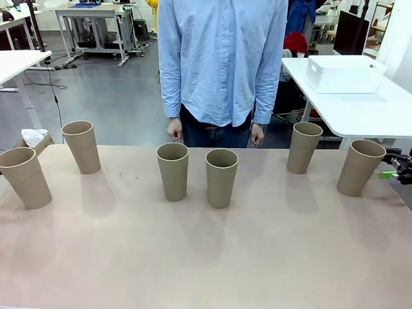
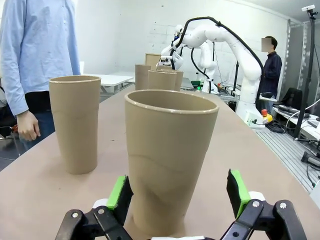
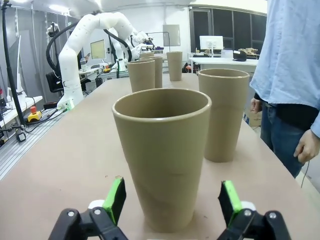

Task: Stack the cups and store them in the basket.
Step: Pick up two Reusable plastic cups , one in each hand.

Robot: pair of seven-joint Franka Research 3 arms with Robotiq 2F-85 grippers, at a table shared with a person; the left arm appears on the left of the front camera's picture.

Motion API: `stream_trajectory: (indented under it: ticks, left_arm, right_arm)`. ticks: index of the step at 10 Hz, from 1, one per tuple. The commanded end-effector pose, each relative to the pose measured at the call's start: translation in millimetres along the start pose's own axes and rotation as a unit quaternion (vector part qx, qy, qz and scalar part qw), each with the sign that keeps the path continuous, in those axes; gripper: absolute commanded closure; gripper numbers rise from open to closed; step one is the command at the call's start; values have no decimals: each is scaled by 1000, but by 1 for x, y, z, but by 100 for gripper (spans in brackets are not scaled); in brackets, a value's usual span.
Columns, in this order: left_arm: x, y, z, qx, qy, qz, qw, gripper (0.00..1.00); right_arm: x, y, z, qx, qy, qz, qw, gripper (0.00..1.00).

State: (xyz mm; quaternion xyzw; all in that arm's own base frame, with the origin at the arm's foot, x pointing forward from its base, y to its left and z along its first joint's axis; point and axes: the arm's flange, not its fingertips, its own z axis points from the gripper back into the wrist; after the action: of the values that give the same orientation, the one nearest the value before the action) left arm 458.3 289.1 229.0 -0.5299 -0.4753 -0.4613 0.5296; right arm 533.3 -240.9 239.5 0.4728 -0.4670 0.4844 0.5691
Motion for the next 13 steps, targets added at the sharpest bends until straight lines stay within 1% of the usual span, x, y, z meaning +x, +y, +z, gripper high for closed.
stream_trajectory:
  ticks: [1, 3, 7, 13]
  left_arm:
    - [-8, -4, -16, 17, 7, -44, 999, 0]
    - [-16, -8, -23, 24, -6, -65, 998, 0]
    - [-24, -12, -35, 39, -19, -71, 997, 0]
    - [-27, -10, -56, 46, -14, -70, 996, 0]
  right_arm:
    - [-7, 2, -8, -11, -5, 27, 1000, 0]
    - [-12, 6, -13, -8, -5, 27, 1000, 0]
    - [-15, 9, -20, -2, -10, 22, 1000, 0]
    - [-11, 12, -29, -12, -12, 13, 1000, 0]
